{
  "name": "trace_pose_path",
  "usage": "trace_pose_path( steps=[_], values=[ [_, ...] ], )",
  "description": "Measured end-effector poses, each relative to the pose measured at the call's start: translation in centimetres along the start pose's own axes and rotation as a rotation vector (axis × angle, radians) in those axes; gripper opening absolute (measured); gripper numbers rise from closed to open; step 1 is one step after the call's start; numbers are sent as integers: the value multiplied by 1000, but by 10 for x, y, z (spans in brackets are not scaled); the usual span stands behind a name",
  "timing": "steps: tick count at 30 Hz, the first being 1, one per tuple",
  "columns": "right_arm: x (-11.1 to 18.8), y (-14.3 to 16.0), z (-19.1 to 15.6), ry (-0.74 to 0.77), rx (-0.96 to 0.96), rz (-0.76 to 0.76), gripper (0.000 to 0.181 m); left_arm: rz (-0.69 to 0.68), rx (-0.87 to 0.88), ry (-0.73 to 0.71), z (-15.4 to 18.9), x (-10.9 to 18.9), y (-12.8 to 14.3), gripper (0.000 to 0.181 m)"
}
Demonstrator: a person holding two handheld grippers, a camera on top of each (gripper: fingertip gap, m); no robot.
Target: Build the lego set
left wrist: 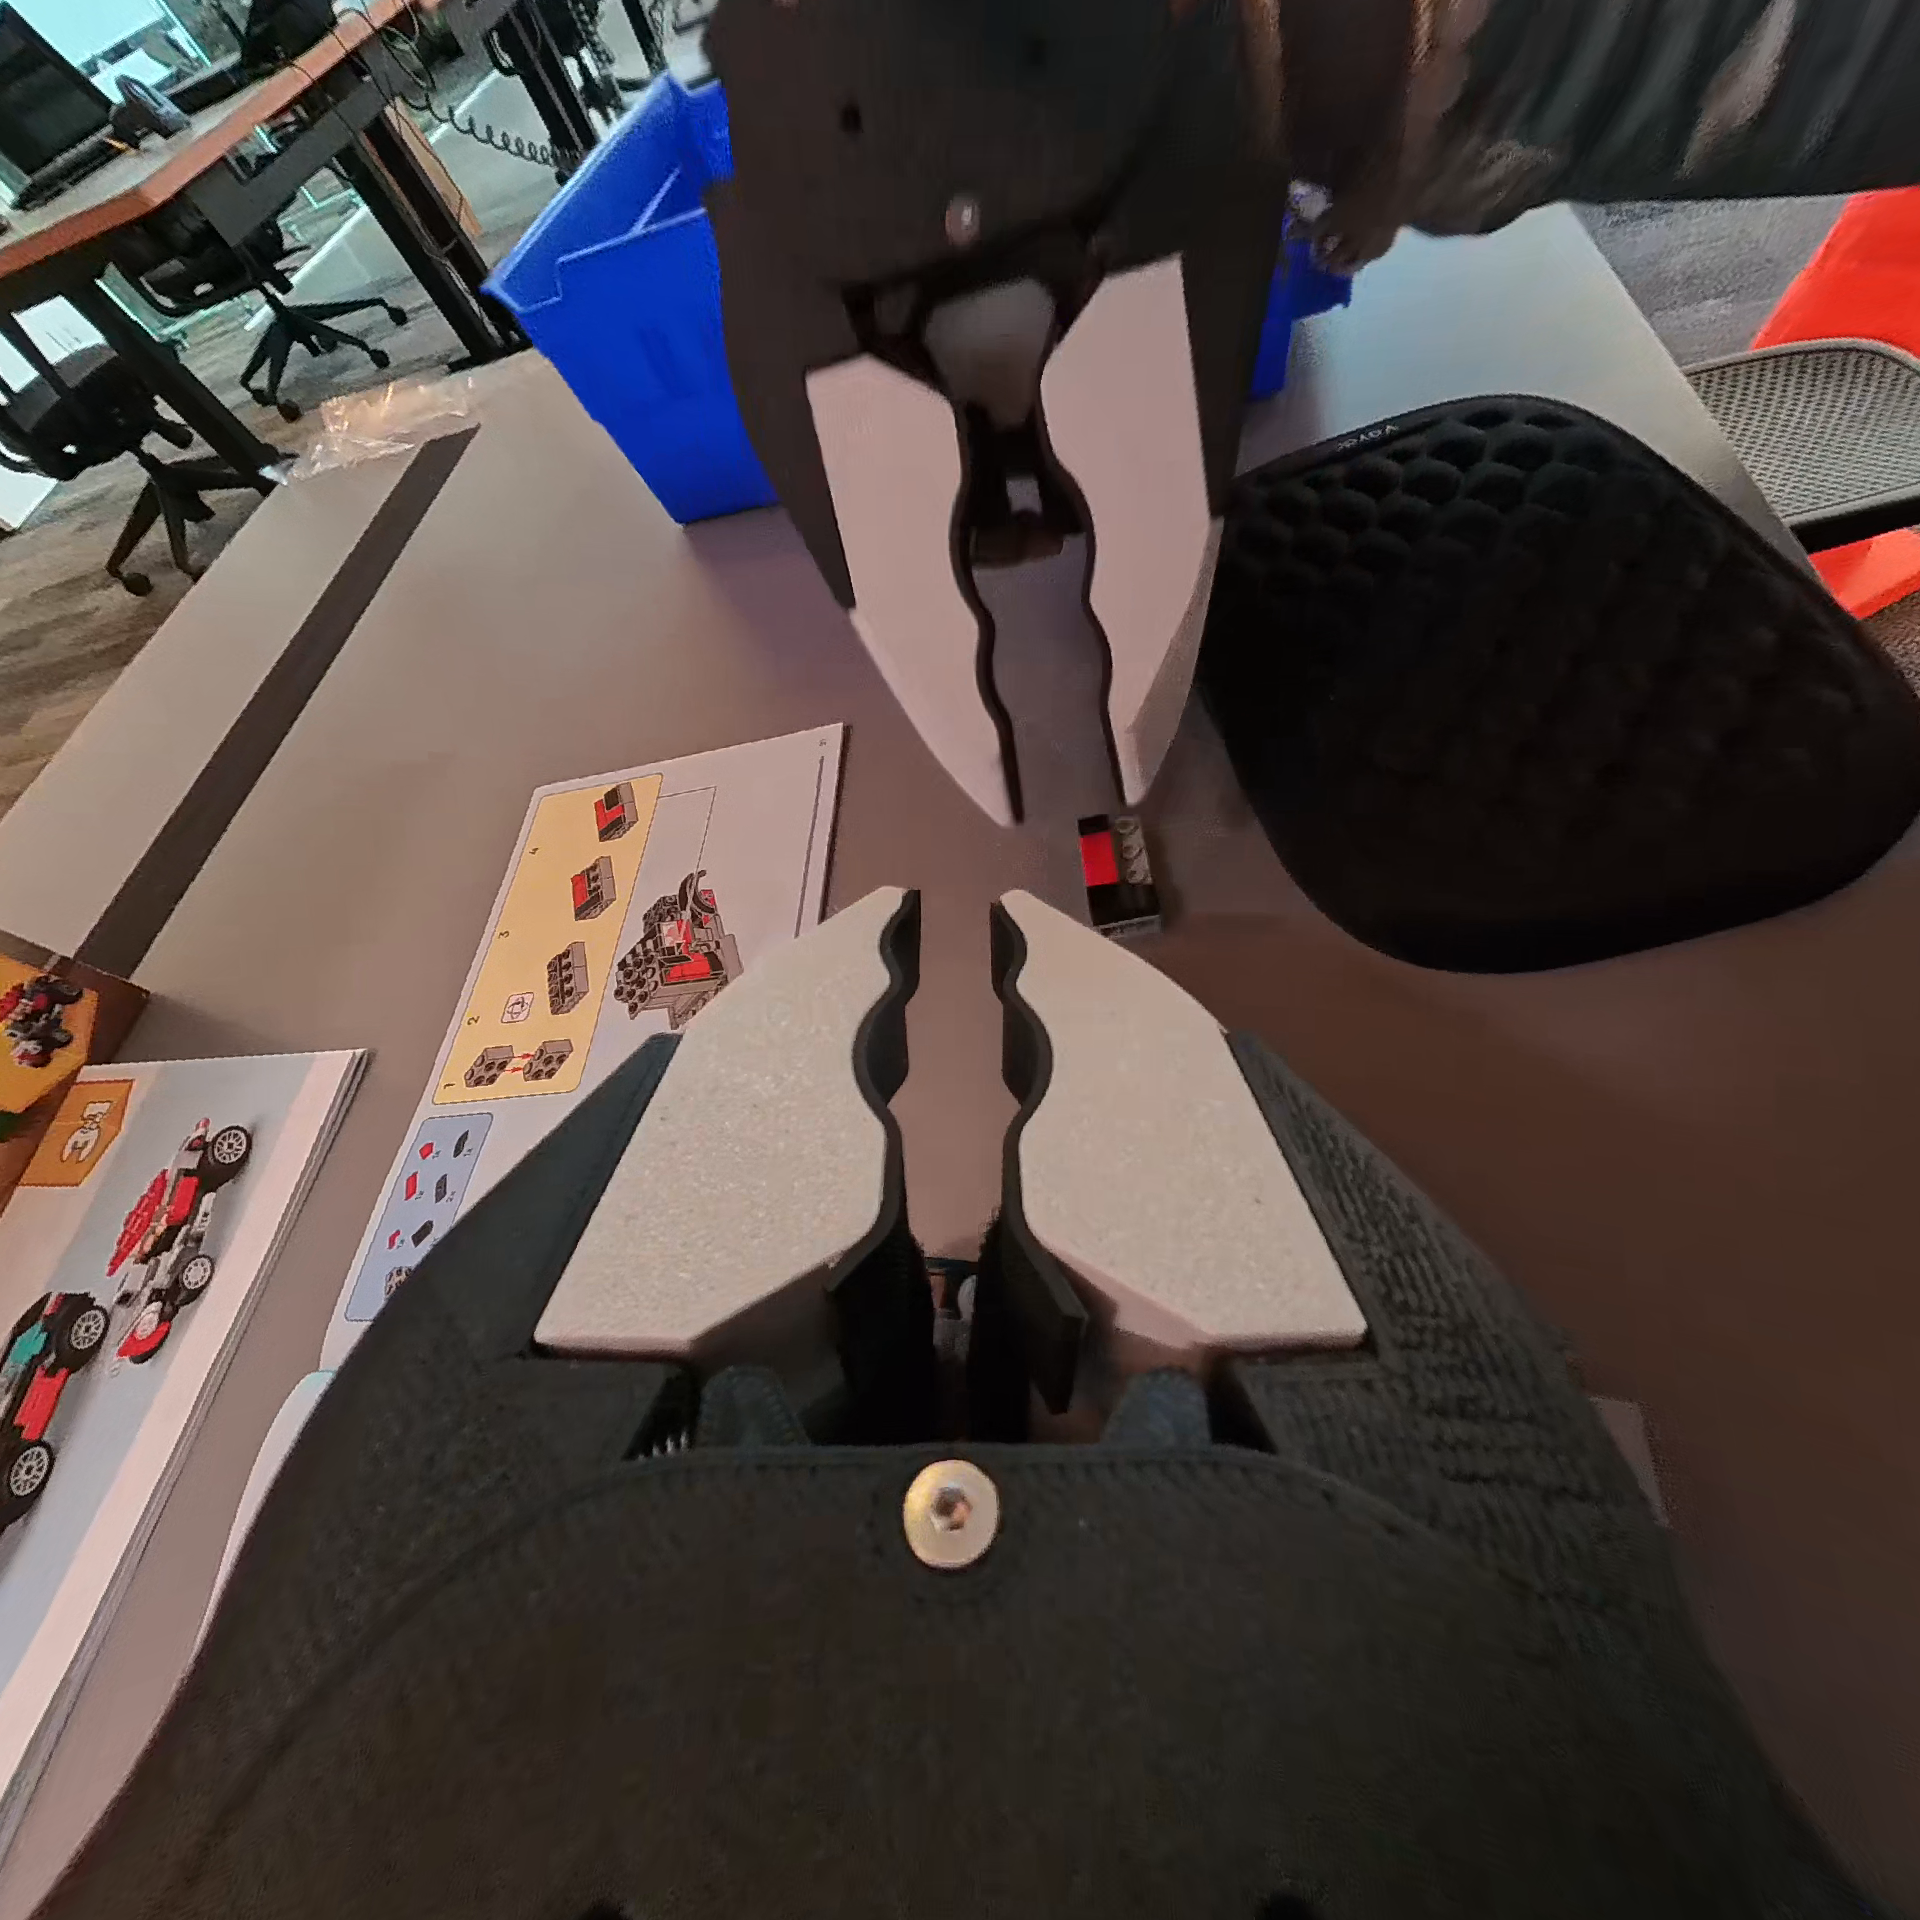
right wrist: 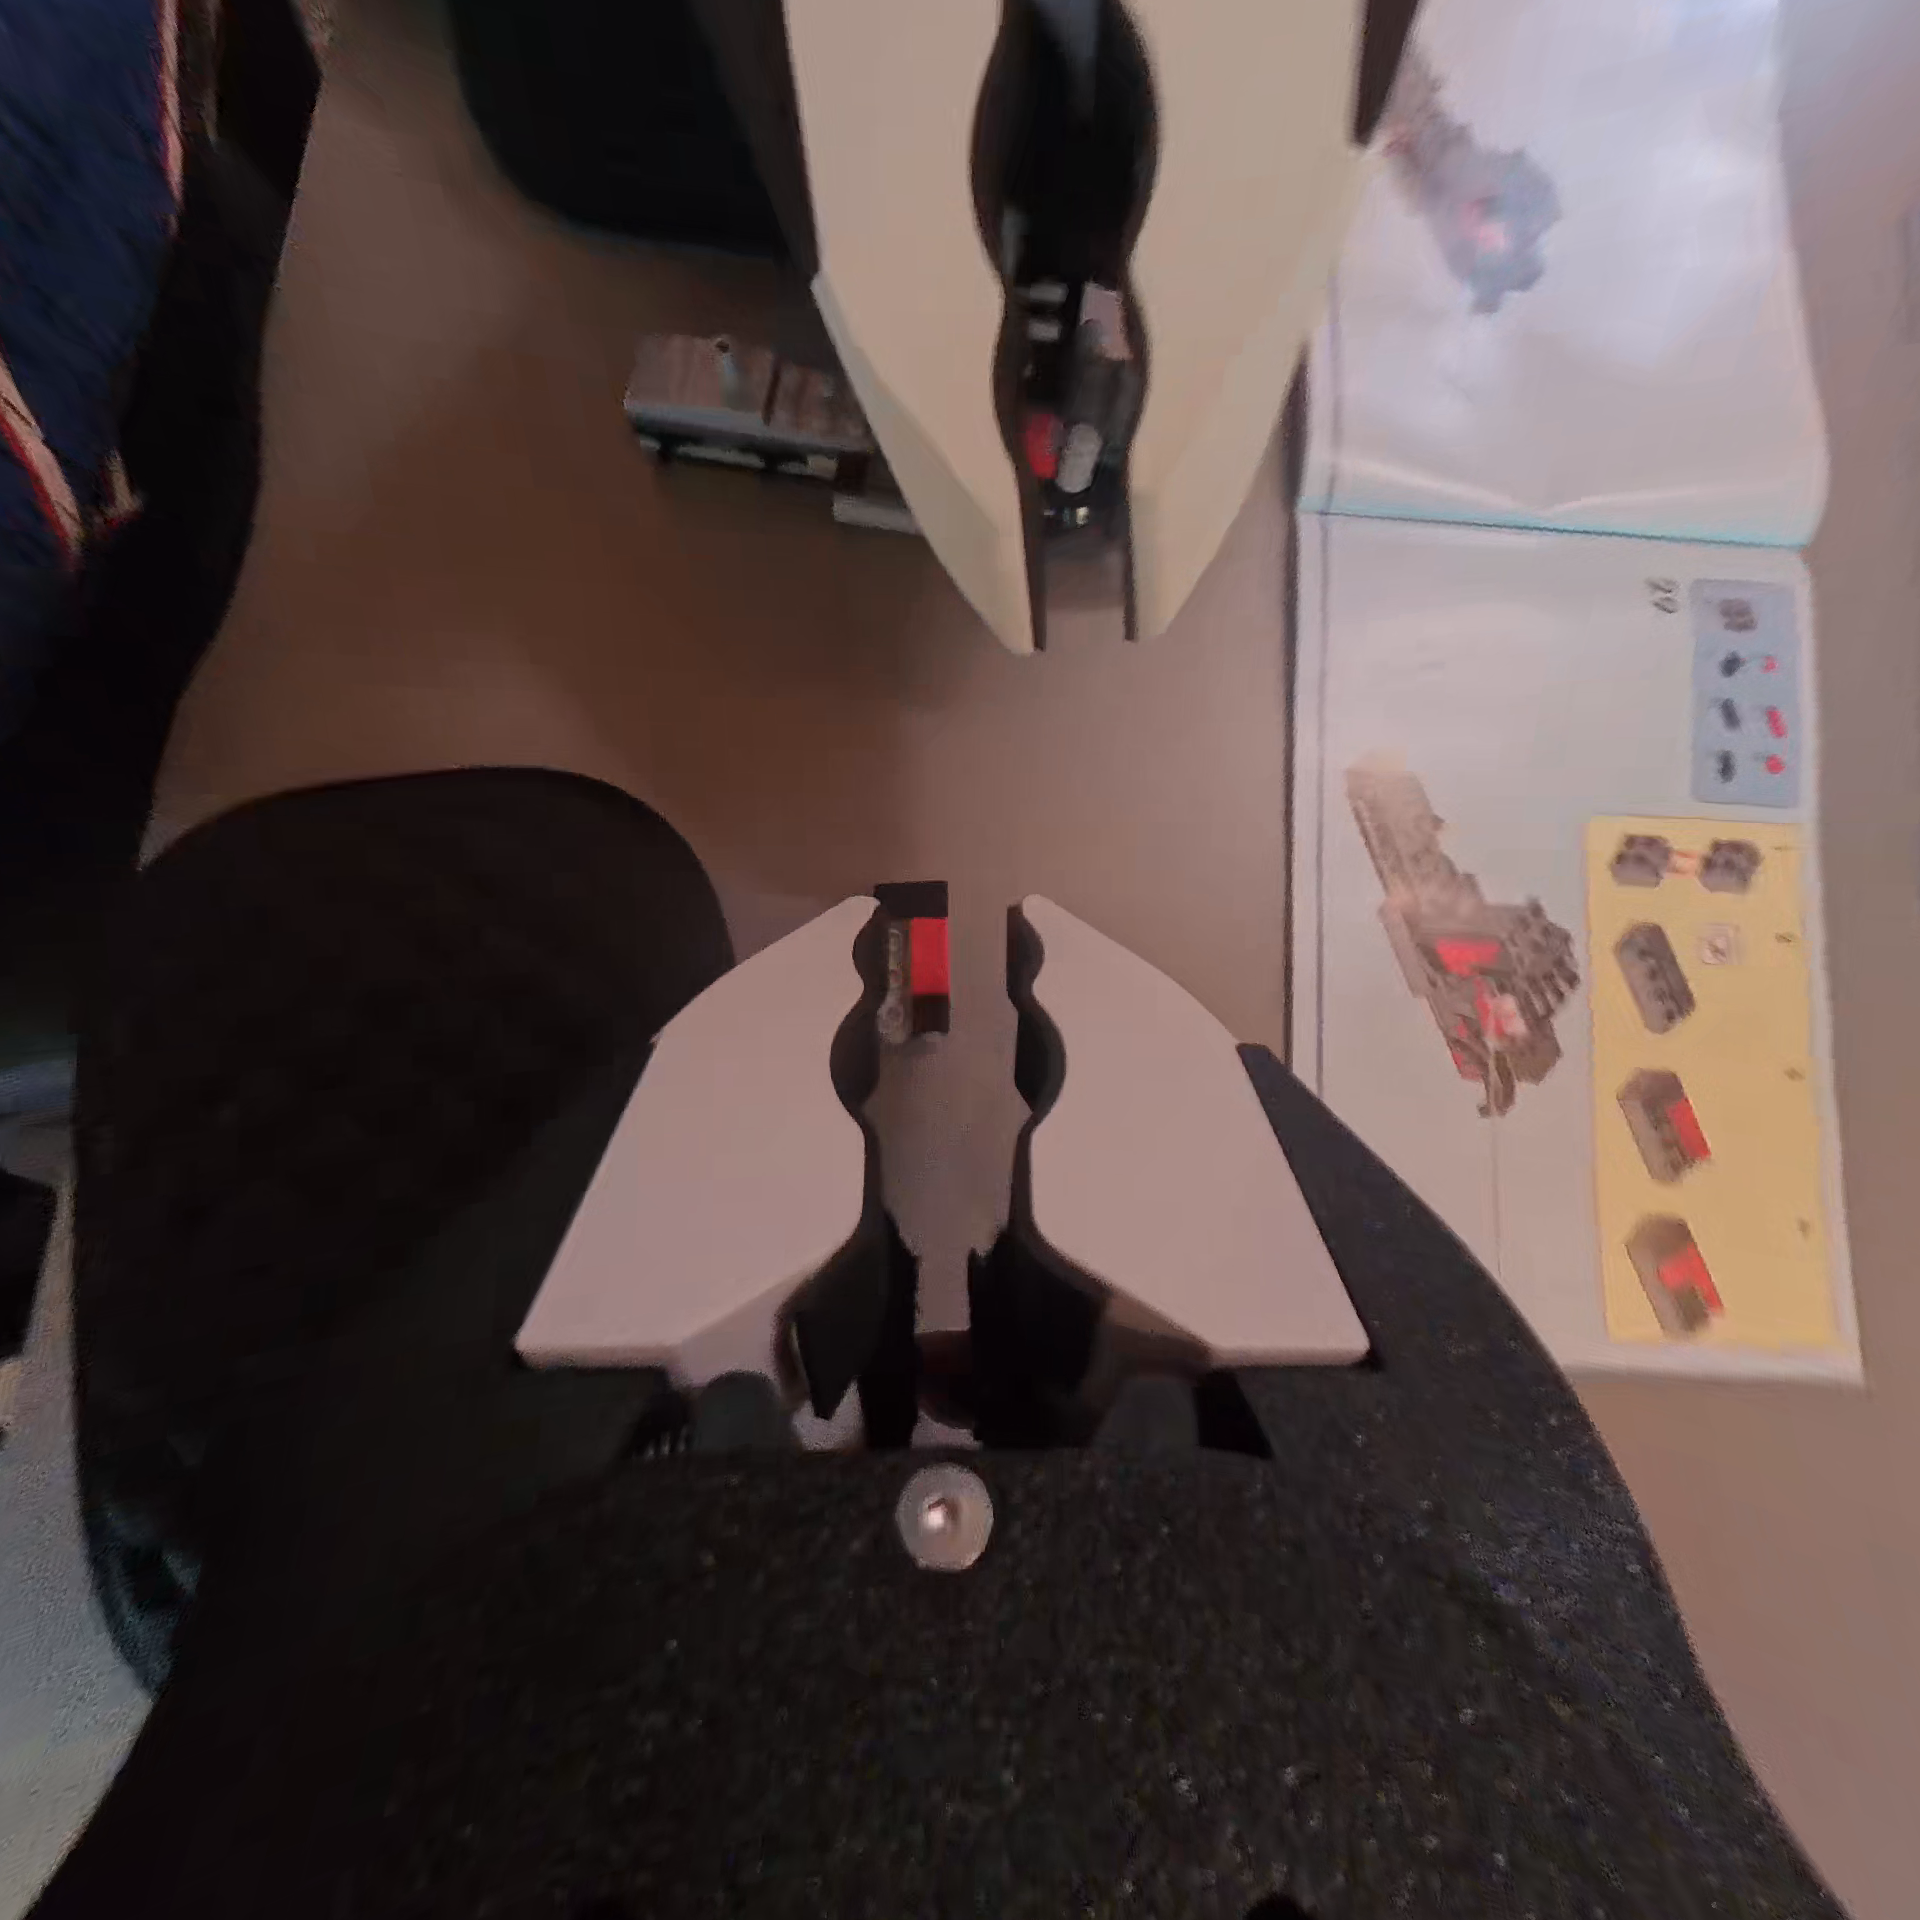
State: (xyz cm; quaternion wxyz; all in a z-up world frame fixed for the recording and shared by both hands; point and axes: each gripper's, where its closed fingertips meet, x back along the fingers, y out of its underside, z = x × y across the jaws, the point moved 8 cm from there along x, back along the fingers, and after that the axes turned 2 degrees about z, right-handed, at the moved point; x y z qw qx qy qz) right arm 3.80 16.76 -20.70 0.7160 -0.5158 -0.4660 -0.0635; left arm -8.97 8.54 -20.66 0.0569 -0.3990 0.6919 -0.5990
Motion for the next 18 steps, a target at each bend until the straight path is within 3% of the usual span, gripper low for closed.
trace_pose_path(
  steps=[6,10,13,15,18],
  values=[
    [52,10,-28,278,-176,-24,26,-28,32,22,7,-4,-14,16],
    [113,11,-51,448,-381,202,28,-30,117,-23,1,-1,-10,22],
    [158,14,-70,551,-429,327,30,101,228,-58,-8,8,-10,24],
    [188,21,-82,704,-429,324,30,169,259,-121,-16,16,-10,25],
    [224,52,-96,901,-558,192,28,215,255,-217,-25,26,-7,28]
  ],
)
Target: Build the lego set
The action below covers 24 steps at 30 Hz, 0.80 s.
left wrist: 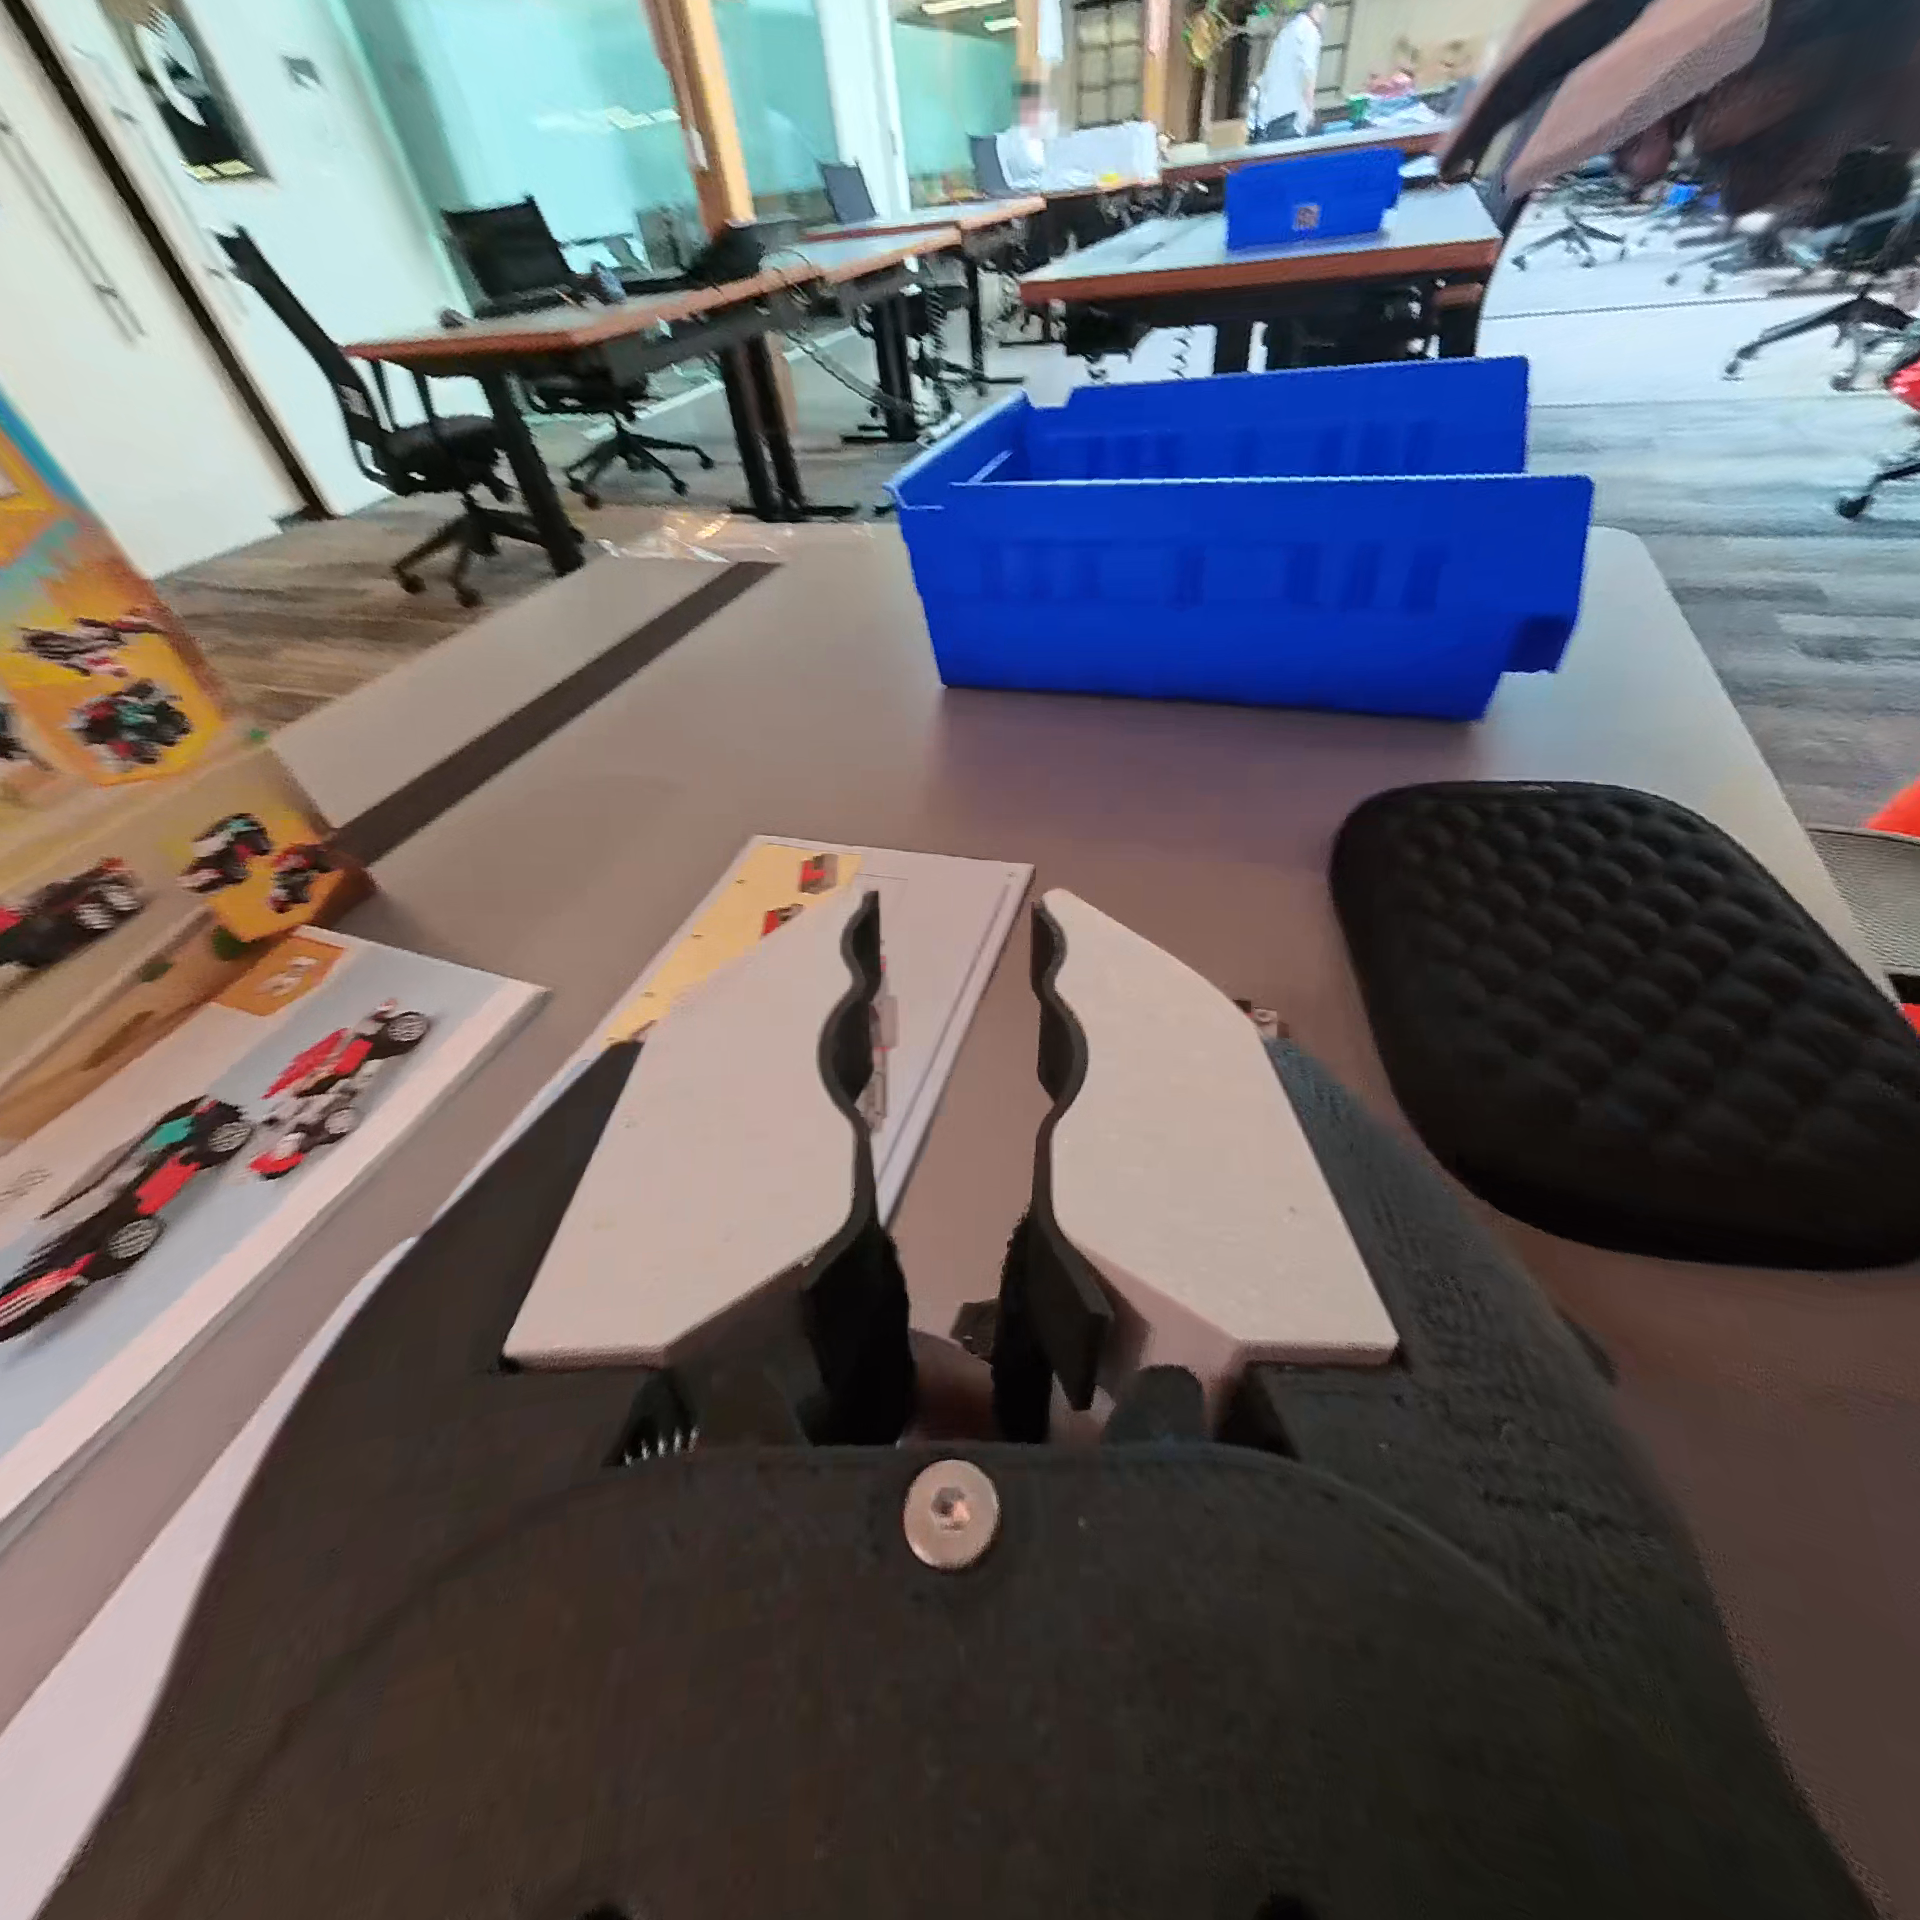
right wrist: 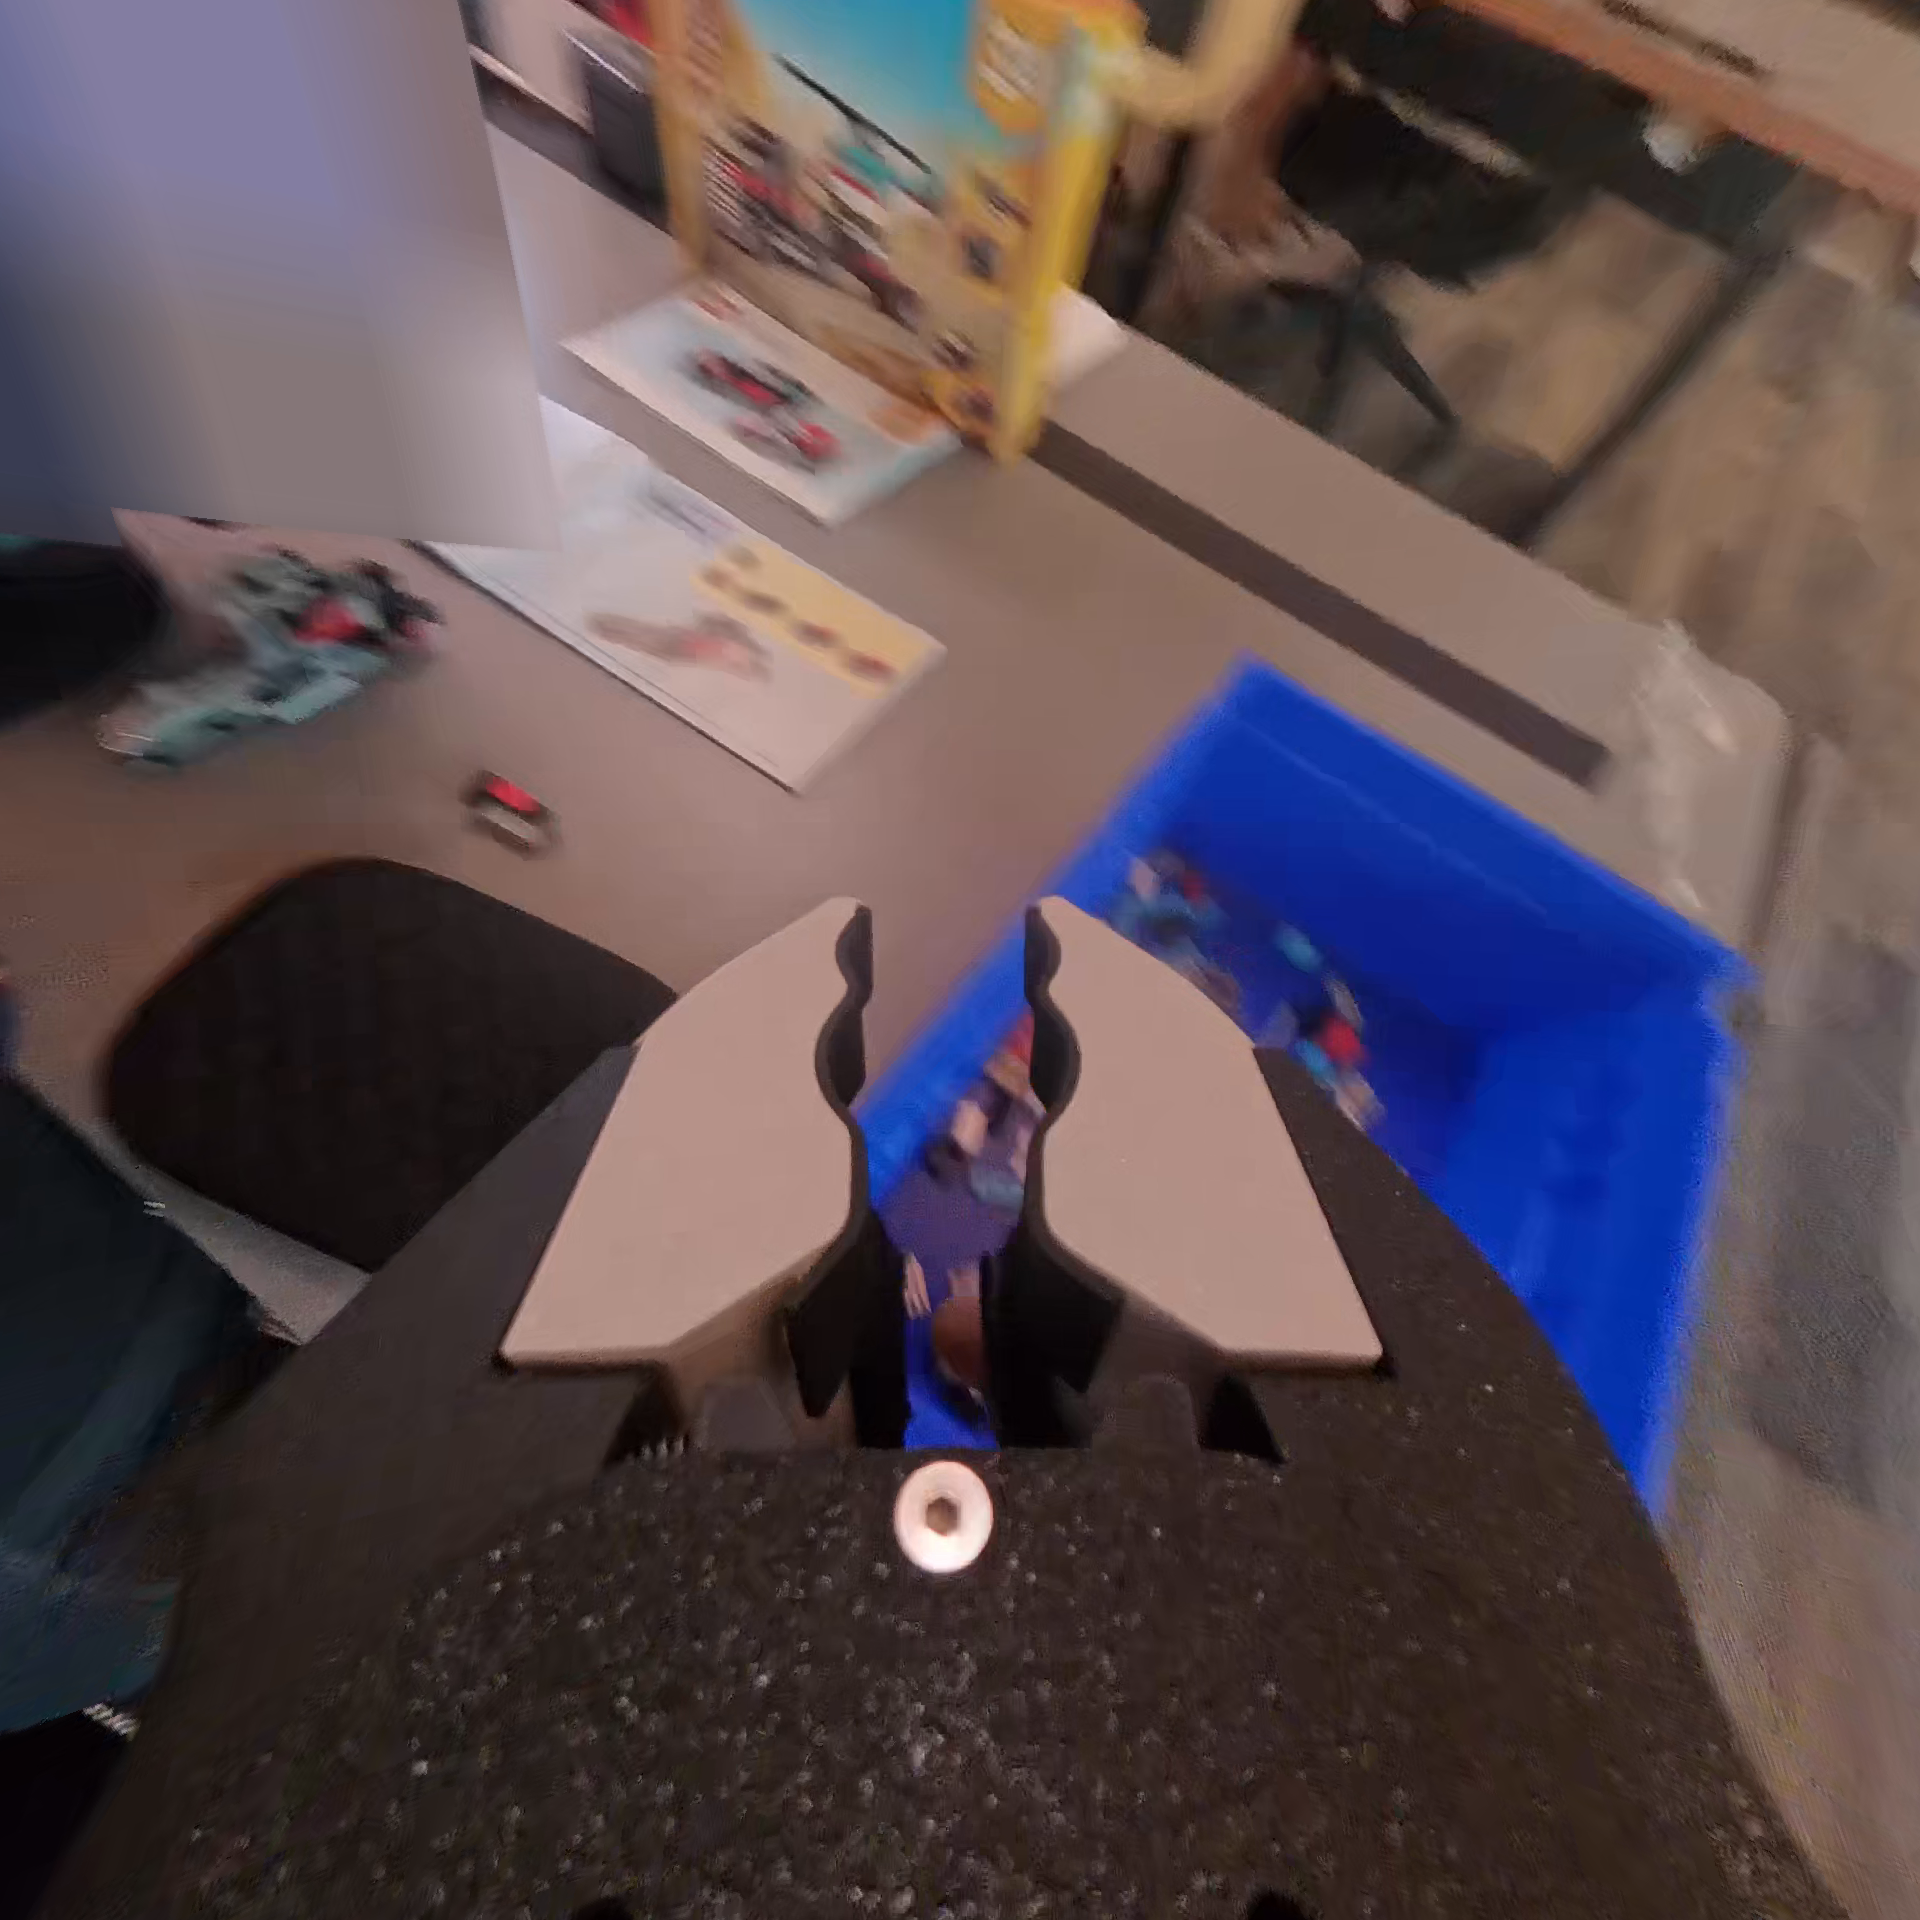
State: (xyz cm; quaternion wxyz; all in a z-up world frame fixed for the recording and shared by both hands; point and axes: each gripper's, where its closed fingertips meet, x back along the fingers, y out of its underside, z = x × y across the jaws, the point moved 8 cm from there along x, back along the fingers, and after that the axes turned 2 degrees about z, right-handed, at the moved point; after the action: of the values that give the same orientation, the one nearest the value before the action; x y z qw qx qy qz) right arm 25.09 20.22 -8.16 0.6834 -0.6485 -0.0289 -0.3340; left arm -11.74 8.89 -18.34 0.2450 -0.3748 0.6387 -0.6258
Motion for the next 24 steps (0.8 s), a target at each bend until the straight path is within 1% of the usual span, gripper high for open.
trace_pose_path(
  steps=[2,4,7,11,16,18,21,24],
  values=[
    [14,21,21,111,-58,-87,21,24,-17,-37,-4,3,1,27],
    [22,43,35,185,-109,-159,18,44,-36,-58,-5,6,3,27],
    [25,68,45,208,-163,-239,18,73,-71,-80,-6,8,2,27],
    [22,93,55,226,-223,-351,18,110,-94,-85,-7,9,3,27],
    [14,114,61,148,-256,-454,18,137,-97,-79,-9,11,5,27],
    [12,119,65,164,-238,-487,16,146,-105,-75,-9,11,6,27],
    [10,121,68,184,-188,-456,9,153,-118,-80,-10,11,6,26],
    [8,124,68,147,-185,-446,5,155,-122,-84,-11,11,6,26]
  ],
)
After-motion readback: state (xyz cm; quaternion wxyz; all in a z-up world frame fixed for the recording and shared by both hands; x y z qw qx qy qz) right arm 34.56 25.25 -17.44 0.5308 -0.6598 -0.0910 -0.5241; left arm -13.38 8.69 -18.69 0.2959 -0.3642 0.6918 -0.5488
